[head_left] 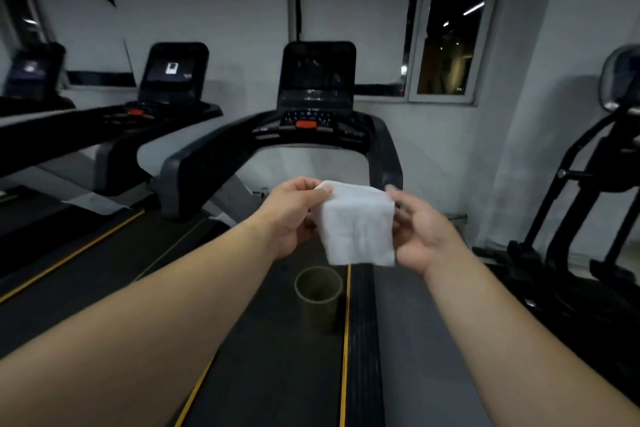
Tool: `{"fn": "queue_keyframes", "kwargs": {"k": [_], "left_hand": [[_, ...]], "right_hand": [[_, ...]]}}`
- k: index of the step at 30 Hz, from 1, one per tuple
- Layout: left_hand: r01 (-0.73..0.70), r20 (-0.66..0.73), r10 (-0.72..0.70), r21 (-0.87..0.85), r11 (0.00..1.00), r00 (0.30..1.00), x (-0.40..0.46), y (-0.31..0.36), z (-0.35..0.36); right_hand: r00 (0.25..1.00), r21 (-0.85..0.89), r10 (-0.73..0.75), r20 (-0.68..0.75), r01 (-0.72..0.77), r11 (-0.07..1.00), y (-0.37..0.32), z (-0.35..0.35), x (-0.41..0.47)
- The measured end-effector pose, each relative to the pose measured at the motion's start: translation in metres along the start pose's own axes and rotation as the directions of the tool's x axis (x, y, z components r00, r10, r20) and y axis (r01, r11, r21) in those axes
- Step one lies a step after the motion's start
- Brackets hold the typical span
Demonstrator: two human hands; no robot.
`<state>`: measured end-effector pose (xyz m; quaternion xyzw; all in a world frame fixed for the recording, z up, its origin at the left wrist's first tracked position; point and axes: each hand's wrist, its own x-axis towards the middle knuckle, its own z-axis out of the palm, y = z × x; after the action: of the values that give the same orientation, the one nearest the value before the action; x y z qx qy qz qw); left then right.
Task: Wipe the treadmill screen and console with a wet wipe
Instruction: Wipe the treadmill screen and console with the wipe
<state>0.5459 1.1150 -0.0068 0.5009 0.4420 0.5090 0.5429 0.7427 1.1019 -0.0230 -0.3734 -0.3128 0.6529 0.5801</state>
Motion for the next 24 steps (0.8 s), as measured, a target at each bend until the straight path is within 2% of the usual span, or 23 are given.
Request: {"fn": "queue_keyframes", "kwargs": {"k": [2, 5, 8, 10, 12, 14, 17, 24], "left_hand": [[-0.04, -0.057, 0.039, -0.021, 0.999, 0.998, -0.015, 0.021, 0.003], [-0.103, -0.121, 0.108, 0.04, 0.994, 0.987, -0.031, 0.039, 0.004], [-0.123, -0.124, 0.134, 0.094, 0.988, 0.983, -0.044, 0.056, 0.0], [-0.112, -0.032, 0.116, 0.11, 0.988, 0.993, -0.052, 0.068, -0.009], [-0.078, 0.069, 0.065, 0.192, 0.978, 0.995, -0.057, 0.077, -0.021], [-0.092, 0.064, 0.073, 0.375, 0.922, 0.995, -0.057, 0.084, -0.035], [-0.145, -0.005, 0.197, 0.658, 0.738, 0.98, -0.052, 0.09, -0.06], [-0.225, -0.024, 0.356, 0.734, 0.641, 0.934, -0.04, 0.106, -0.144]], "right_hand": [[0.999, 0.114, 0.035, -0.013, -0.034, 0.993, -0.01, 0.009, -0.016], [0.996, 0.057, 0.001, 0.088, -0.006, 0.998, -0.013, 0.026, -0.039], [0.975, -0.161, -0.174, 0.138, 0.195, 0.967, -0.02, 0.042, -0.052], [0.951, -0.357, -0.238, 0.199, 0.297, 0.886, -0.024, 0.052, -0.059], [0.944, -0.546, -0.27, 0.187, 0.329, 0.771, -0.021, 0.062, -0.06], [0.927, -0.692, -0.344, 0.152, 0.348, 0.633, -0.02, 0.072, -0.055], [0.897, -0.807, -0.424, 0.128, 0.342, 0.481, -0.015, 0.09, -0.047], [0.846, -0.842, -0.532, 0.021, 0.302, 0.447, 0.022, 0.186, -0.023]]}}
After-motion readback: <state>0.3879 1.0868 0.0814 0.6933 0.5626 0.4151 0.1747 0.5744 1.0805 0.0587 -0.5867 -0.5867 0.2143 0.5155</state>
